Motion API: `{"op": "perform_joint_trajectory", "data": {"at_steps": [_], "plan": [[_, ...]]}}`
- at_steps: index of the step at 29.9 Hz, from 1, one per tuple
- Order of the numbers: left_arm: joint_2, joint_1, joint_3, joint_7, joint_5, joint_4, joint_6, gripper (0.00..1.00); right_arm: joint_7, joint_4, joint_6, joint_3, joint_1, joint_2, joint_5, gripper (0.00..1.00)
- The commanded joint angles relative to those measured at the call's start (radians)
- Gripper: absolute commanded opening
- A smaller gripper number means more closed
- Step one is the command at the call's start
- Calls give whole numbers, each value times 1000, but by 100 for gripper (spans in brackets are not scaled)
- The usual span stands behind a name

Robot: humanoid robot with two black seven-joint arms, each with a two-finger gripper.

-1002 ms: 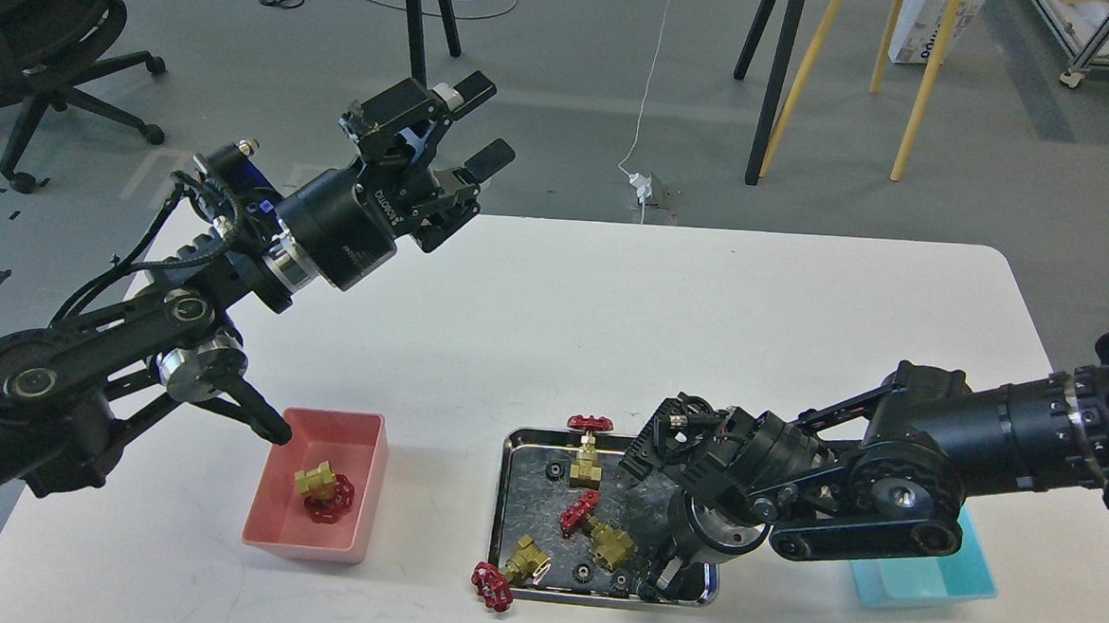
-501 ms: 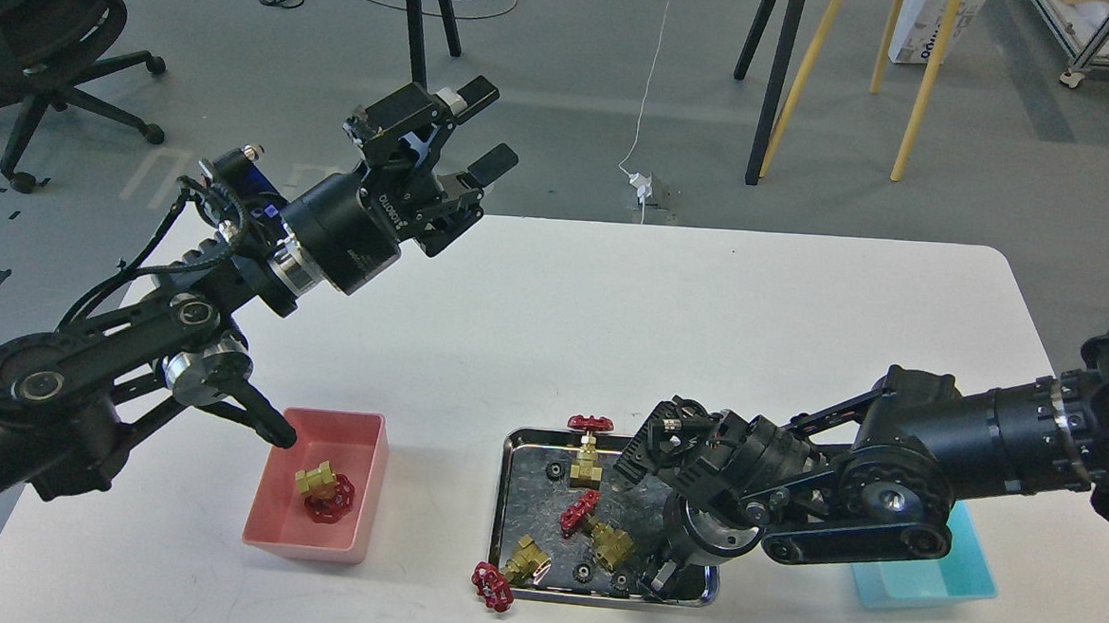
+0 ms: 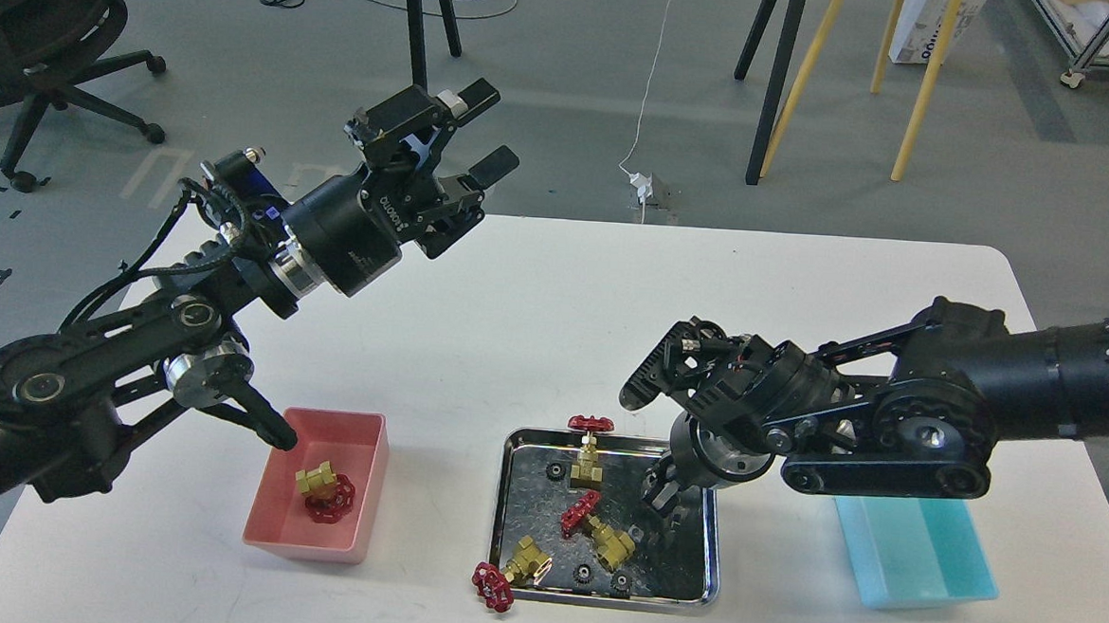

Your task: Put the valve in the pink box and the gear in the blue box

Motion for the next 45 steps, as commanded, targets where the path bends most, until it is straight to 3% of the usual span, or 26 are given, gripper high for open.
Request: {"op": "perform_joint_trajectory", "data": {"at_steps": [1,8,15,17,22,30,31,33,34,40,45], "plan": [[-6,0,0,0,0,-2,-3,75,-6,49,0,-3,58,-159,1,7],[-28,0,0,0,2,-3,-8,75,-53,175,0,-58,58,-528,-8,7],[-63,0,1,0,5,-3,-8,76,-72,259,0,-98,0,-740,-23,8],[-78,0,1,0,5,-2,-8,76,-72,259,0,-97,-22,-753,-25,11],[-91,0,1,0,6,-2,-5,76,-62,259,0,-48,-75,-760,-14,42],[-91,0,3,0,6,-3,-5,76,-61,258,0,104,-187,-753,-12,46],[-91,0,3,0,5,-3,-5,76,-59,258,0,110,-192,-753,-12,58],[-91,0,3,0,5,-3,-5,76,-59,258,0,129,-200,-757,-11,91],[-92,0,3,0,5,-3,-5,76,-58,256,0,142,-204,-758,-9,99],[-89,-6,1,0,6,8,3,77,-26,152,0,372,-223,-752,121,99],[-89,-73,-6,0,-6,150,-28,79,-19,-71,0,572,-227,-660,438,99]]}}
